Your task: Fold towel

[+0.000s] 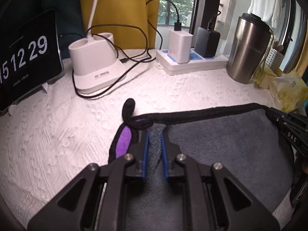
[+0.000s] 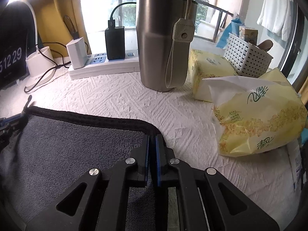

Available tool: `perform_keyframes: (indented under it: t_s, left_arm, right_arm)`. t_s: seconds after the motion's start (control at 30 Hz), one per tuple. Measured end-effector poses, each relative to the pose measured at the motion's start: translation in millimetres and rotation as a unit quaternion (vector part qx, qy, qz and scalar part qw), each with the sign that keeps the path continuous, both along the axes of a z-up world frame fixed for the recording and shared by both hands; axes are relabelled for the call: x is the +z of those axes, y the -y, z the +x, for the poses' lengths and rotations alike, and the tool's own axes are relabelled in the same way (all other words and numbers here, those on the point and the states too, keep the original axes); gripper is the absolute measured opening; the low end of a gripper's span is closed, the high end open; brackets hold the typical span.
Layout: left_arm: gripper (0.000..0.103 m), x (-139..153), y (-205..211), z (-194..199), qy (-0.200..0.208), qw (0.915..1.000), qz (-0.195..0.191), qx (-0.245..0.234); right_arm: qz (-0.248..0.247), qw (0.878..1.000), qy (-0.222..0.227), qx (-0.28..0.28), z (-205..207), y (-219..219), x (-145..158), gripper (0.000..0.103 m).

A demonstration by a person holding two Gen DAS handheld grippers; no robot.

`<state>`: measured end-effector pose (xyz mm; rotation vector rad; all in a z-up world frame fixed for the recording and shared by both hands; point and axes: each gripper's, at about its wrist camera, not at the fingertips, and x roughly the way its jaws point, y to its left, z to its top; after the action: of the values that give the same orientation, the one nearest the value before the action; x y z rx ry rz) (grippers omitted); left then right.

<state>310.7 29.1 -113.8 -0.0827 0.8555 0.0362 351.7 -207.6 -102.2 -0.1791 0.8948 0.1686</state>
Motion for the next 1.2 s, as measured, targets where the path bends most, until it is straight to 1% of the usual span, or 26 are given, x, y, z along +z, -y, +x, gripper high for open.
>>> perform_keyframes:
  t_s: [0.07, 0.17, 0.2, 0.23, 0.27, 0.33, 0.37, 0.4, 0.6, 0.93, 1.2]
  left_arm:
    - [0.018, -1, -2, 1, -0.004, 1.0000, -0.007, 0.004]
    - [0.019, 0, -2, 0, -0.005, 0.9999, -0.010, 0.006]
    - [0.020, 2, -2, -1, -0.003, 0.9999, -0.010, 0.006]
    - [0.021, 3, -1, -2, -0.002, 0.9999, -0.009, 0.007]
    - [0.024, 4, -2, -4, -0.002, 0.9999, -0.010, 0.010]
    - [0.047, 7, -4, -6, 0.000, 0.9998, -0.012, 0.016]
    - [0.072, 8, -5, -7, 0.002, 0.9997, -0.014, 0.019]
    - [0.087, 11, -6, -10, 0.006, 0.9996, -0.018, 0.023]
    - [0.088, 23, -8, -21, 0.024, 0.9992, -0.014, 0.030]
    - [0.088, 39, 5, -41, 0.039, 0.9990, -0.012, 0.020]
    - [0.088, 52, 5, -62, 0.055, 0.9982, -0.019, 0.016]
  right_arm:
    - [-0.001, 1.000, 0.001, 0.000, 0, 0, 0, 0.009]
    - [-0.004, 1.000, 0.002, -0.003, 0, 1, 1, 0.021]
    - [-0.002, 1.000, 0.003, -0.004, -1, 1, 2, 0.027]
    - [-0.003, 1.000, 0.006, -0.004, -1, 1, 3, 0.031]
    - [-0.003, 1.000, 0.008, -0.004, -2, 1, 4, 0.031]
    - [-0.003, 1.000, 0.012, -0.004, -5, 1, 7, 0.035]
    - [-0.004, 1.000, 0.015, -0.003, -6, 1, 9, 0.036]
    - [-0.004, 1.000, 0.017, -0.003, -7, 1, 11, 0.038]
    - [0.000, 1.000, 0.027, -0.002, -16, 0, 22, 0.040]
    - [0.004, 0.999, 0.038, 0.004, -38, -4, 37, 0.040]
    - [0.008, 0.999, 0.049, 0.007, -58, -7, 50, 0.040]
